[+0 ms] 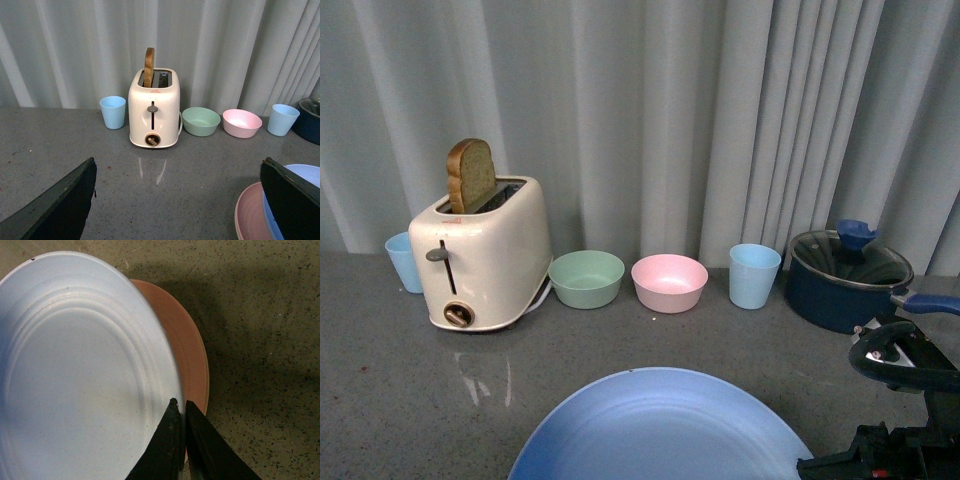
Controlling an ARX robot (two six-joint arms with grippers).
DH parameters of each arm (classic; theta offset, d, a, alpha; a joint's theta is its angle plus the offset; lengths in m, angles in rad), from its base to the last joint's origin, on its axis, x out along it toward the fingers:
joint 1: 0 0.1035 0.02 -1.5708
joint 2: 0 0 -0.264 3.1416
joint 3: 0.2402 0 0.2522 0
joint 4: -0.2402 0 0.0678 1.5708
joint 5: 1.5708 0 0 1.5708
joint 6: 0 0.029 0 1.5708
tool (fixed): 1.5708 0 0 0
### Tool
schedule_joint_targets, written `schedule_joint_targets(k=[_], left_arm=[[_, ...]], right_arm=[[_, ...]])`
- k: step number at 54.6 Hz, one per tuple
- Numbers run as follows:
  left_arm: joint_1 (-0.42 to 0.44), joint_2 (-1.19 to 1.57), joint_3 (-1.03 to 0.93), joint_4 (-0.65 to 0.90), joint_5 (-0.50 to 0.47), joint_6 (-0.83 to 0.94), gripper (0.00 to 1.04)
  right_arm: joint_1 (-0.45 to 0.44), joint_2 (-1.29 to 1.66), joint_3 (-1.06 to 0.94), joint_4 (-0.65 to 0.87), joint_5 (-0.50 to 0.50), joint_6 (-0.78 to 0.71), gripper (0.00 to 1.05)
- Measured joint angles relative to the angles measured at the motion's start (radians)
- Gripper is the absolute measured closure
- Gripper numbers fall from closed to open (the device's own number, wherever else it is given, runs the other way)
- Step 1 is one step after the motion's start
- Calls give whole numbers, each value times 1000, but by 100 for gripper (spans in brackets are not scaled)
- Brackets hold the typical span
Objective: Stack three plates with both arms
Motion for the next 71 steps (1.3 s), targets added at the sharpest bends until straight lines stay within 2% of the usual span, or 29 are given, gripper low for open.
schedule_joint_targets(k=[34,45,54,57,62,70,71], left_arm=[[0,0,0,0,0,0,7],[0,0,0,0,0,0,7],[0,0,0,0,0,0,7],[0,0,0,0,0,0,7],[0,0,0,0,0,0,7],[0,0,0,0,1,0,7],[0,0,0,0,0,0,7]], right_arm=[[-19,83,111,-58,24,-34,100],[-23,88,124,-58,-24,-5,69],[-46,0,67,-65,-31,-3,35],[-79,-85,30,-69,-4,-9,21],[-117,-170,-11,-67,79,-11,7],[-140,-204,-22,-67,99,-11,8],[-134,-192,-31,-34,126,-19,8]])
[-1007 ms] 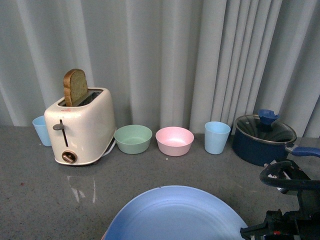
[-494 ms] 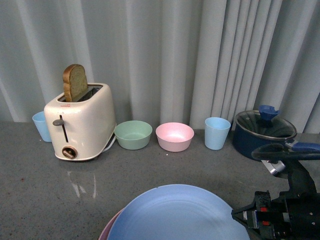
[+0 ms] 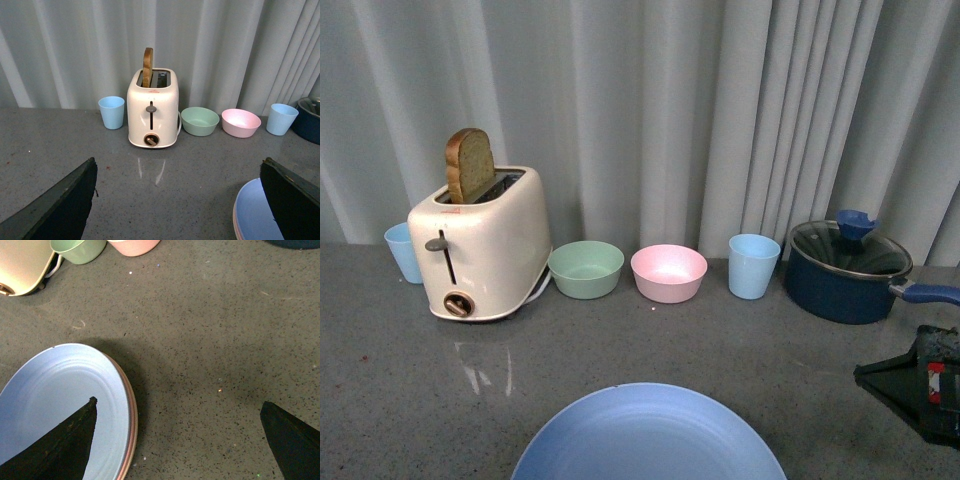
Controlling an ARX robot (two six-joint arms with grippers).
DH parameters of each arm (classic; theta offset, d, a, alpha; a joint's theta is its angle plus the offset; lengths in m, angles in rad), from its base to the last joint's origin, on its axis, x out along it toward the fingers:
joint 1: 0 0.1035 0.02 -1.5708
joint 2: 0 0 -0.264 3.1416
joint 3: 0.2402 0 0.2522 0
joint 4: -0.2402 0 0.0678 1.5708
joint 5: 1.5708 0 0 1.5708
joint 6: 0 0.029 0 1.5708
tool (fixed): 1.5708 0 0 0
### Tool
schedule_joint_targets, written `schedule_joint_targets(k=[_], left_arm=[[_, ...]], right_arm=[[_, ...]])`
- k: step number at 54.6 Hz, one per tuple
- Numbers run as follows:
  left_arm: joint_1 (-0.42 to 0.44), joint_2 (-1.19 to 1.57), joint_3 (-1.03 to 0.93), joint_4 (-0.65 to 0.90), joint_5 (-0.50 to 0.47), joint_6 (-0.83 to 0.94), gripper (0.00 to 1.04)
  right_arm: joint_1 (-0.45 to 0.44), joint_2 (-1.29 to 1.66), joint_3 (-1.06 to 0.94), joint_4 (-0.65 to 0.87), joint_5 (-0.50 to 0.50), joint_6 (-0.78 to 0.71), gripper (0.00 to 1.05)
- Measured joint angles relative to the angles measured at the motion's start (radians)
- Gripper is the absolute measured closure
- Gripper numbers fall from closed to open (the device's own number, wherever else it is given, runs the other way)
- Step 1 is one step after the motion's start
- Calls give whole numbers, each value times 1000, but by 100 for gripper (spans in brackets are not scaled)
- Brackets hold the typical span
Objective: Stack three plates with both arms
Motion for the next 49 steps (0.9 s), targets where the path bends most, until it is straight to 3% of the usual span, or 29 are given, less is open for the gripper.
schedule_joint_targets(k=[2,4,7,14,25,40,49], left_arm=[[0,0,0,0,0,0,7],[0,0,0,0,0,0,7],[0,-2,0,0,-1,0,7],[0,-1,0,0,0,0,7],[0,-1,0,0,-1,0,7],[0,-1,0,0,-1,0,7],[0,-1,0,0,-1,0,7]], right_arm=[[11,19,-27,94,55,-19,12],[26,77,-95,307,187,-56,24],[31,99,-187,514,292,-99,34],[-17,-36,-332,869,348,-141,66],[-24,-251,-425,793,344,-151,102],[-24,-525,-491,588,345,-153,102],[-24,-755,-490,358,344,-153,102]])
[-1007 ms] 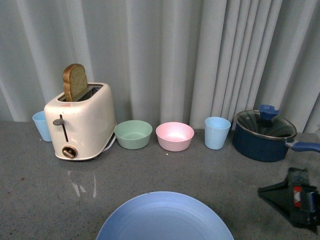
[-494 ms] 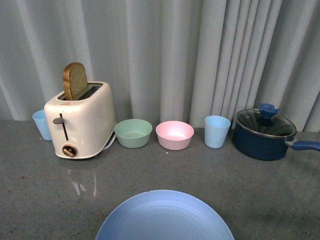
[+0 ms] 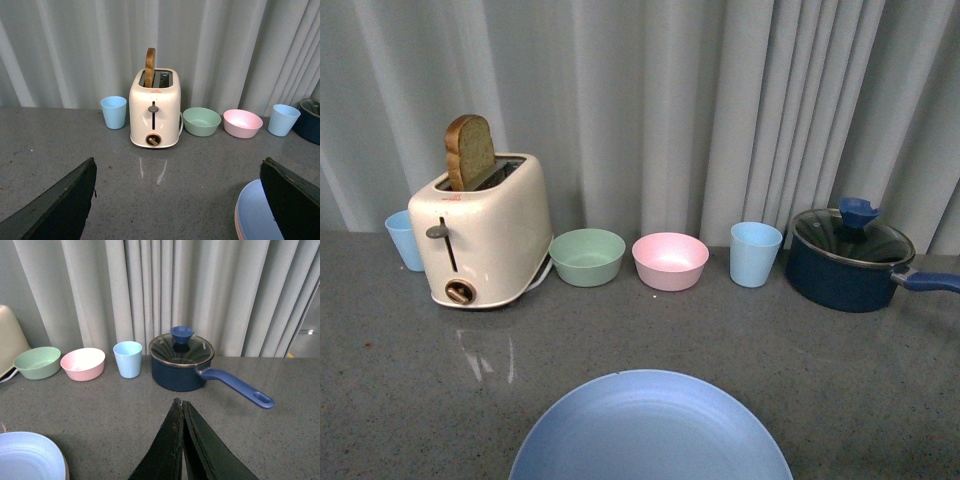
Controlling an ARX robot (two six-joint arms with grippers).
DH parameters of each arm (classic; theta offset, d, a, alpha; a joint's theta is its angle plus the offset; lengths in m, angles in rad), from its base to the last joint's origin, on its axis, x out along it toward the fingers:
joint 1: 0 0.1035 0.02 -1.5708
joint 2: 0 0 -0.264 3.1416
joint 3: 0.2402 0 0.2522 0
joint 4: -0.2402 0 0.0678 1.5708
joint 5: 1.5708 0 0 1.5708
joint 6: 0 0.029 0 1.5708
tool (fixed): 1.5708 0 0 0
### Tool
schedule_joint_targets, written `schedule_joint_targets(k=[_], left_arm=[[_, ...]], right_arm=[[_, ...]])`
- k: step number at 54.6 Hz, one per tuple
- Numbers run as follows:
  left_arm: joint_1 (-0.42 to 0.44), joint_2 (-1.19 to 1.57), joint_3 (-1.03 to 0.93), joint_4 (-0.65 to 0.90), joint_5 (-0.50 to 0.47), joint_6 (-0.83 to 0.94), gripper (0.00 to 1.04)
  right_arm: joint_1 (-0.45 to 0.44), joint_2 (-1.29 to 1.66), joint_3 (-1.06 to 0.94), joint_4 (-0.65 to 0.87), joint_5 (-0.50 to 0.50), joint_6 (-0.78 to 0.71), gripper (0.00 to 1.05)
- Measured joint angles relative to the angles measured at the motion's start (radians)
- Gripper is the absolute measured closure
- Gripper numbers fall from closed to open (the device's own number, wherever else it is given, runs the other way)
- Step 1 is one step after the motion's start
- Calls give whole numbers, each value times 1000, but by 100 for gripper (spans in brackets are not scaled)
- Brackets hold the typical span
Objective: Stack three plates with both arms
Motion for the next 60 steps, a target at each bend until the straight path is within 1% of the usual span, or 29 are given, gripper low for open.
schedule_joint_targets(k=[10,18,26,45,60], left_arm=[[0,0,0,0,0,0,7],[0,0,0,0,0,0,7],[0,0,0,0,0,0,7],[0,0,0,0,0,0,7],[0,0,0,0,0,0,7]], right_arm=[[0,-143,-15,-120,0,0,102],[0,-299,-23,-260,0,0,102],[0,-415,-23,-366,0,0,102],[0,-579,-23,-525,0,0,102],[0,-676,-23,-621,0,0,102]])
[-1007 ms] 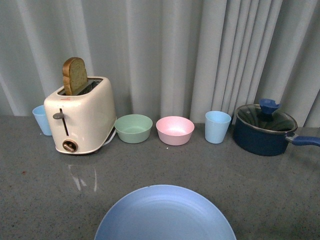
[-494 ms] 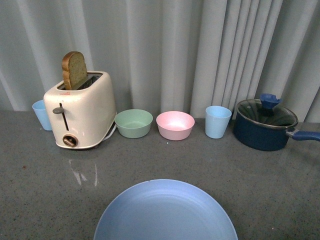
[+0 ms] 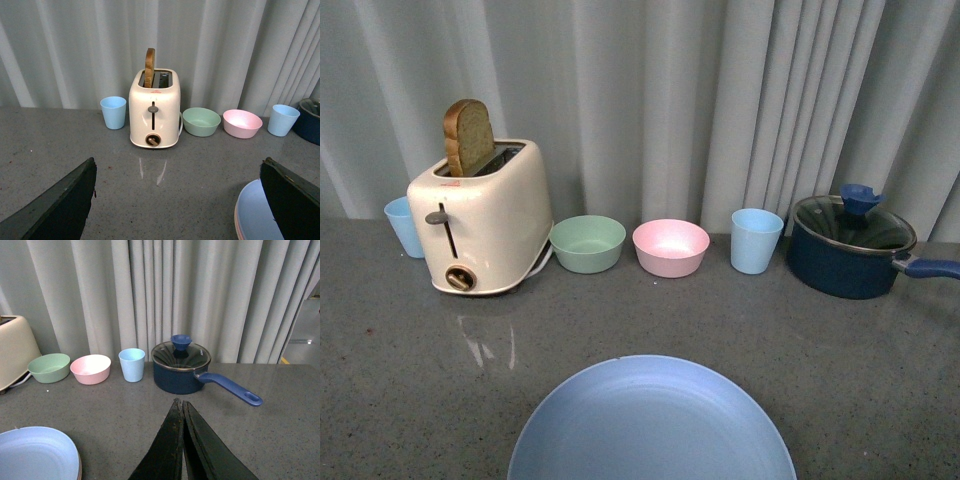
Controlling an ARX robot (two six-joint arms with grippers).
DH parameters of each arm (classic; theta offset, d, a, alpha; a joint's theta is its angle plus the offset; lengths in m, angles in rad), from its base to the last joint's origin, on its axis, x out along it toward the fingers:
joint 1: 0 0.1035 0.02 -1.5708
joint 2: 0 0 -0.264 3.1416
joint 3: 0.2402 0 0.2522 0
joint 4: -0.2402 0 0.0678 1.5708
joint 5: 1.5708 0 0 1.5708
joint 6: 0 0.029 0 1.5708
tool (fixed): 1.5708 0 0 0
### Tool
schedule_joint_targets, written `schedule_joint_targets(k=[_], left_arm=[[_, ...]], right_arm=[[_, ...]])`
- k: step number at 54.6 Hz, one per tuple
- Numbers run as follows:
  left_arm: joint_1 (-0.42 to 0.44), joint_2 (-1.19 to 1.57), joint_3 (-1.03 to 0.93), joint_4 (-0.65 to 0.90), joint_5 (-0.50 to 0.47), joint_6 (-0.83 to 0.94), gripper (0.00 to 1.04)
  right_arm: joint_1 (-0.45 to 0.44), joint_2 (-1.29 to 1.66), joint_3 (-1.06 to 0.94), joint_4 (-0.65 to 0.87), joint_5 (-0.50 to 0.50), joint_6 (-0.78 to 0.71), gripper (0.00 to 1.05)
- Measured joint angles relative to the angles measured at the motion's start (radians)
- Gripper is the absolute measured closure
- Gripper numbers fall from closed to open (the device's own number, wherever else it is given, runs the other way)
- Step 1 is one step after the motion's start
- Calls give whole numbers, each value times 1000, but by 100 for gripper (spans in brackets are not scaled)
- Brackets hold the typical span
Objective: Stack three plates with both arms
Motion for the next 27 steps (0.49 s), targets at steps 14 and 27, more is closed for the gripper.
schedule_joint_targets(k=[14,27], left_arm=[[0,0,0,0,0,0,7],[0,0,0,0,0,0,7]], right_arm=[[0,-192,0,-199,0,0,102],[0,-197,0,-204,0,-1,97]])
